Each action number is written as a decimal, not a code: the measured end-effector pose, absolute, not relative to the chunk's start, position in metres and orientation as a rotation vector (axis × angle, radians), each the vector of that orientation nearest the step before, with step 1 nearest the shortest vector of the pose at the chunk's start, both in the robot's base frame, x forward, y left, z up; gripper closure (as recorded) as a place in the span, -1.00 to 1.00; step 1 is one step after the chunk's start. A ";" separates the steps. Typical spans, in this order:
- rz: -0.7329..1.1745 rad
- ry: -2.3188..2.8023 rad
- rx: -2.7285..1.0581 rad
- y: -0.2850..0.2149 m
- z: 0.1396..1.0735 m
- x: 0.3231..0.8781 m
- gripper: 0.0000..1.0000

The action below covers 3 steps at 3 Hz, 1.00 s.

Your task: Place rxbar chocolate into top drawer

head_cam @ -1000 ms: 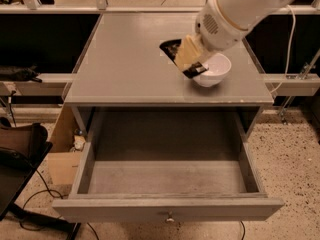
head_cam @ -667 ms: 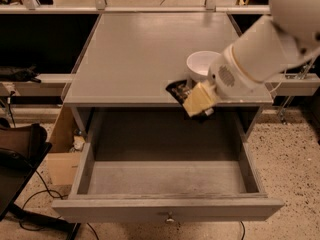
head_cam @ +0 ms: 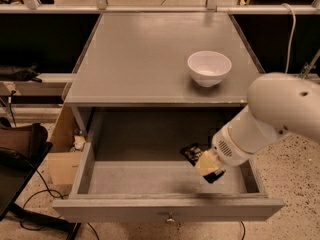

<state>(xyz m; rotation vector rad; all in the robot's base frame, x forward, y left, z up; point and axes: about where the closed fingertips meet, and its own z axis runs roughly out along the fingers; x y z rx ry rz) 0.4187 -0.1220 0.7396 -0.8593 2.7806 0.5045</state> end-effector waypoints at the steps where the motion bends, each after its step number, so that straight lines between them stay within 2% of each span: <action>1: 0.430 2.856 -0.794 -0.139 0.677 0.430 1.00; 2: 0.350 2.838 -0.762 -0.146 0.655 0.466 1.00; 3: 0.336 2.832 -0.762 -0.147 0.653 0.471 0.67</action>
Offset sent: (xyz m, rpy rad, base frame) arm 0.1000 -0.0324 -0.1043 -0.1354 -0.0796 -0.1196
